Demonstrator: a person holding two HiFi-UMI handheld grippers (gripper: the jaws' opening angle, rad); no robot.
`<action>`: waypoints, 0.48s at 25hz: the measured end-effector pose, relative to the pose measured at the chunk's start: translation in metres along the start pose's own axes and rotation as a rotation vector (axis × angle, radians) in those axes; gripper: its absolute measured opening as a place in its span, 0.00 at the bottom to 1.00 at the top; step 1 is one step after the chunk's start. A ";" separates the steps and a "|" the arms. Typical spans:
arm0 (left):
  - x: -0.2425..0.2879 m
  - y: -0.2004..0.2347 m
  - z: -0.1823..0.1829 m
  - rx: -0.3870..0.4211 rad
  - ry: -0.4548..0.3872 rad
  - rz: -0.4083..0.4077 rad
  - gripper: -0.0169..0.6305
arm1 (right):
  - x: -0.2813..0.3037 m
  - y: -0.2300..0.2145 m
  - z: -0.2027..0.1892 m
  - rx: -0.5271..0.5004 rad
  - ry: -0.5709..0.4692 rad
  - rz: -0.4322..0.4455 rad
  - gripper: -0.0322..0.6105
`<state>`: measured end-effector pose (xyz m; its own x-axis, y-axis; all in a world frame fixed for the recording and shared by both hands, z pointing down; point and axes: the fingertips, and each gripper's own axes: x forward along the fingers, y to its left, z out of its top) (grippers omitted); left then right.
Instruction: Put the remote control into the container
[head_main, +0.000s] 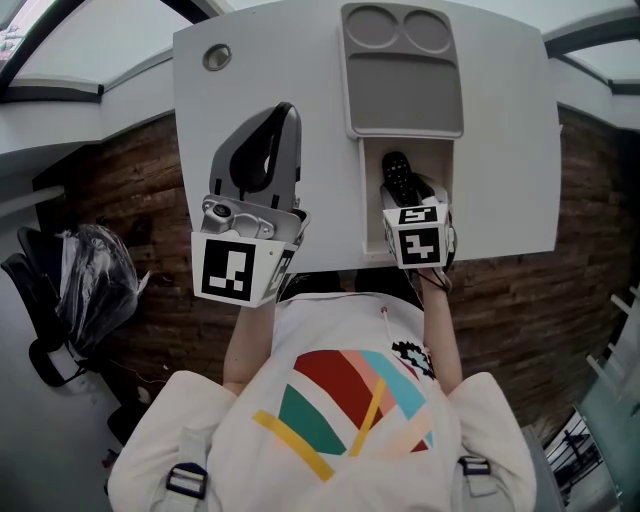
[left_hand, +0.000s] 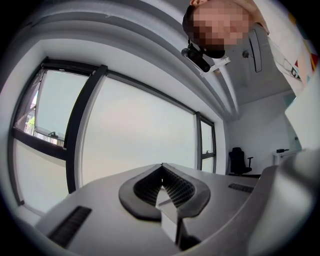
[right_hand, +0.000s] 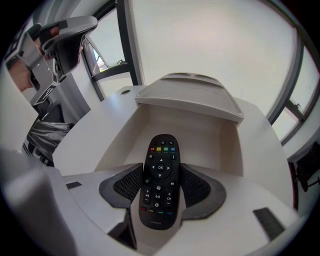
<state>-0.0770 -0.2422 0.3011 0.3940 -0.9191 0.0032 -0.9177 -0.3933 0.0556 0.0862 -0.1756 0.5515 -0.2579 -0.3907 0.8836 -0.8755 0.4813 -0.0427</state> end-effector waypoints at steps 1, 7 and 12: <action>-0.002 0.001 0.000 0.000 -0.001 0.003 0.04 | 0.001 0.000 0.001 -0.013 -0.007 -0.011 0.41; -0.009 0.002 0.005 0.005 -0.014 0.011 0.04 | 0.002 -0.002 0.001 -0.040 -0.034 -0.079 0.41; -0.014 0.001 0.009 0.011 -0.024 0.008 0.04 | -0.001 -0.006 0.001 -0.016 -0.057 -0.084 0.51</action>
<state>-0.0837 -0.2294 0.2925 0.3851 -0.9227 -0.0204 -0.9216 -0.3856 0.0449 0.0919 -0.1787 0.5506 -0.2067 -0.4739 0.8559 -0.8887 0.4568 0.0383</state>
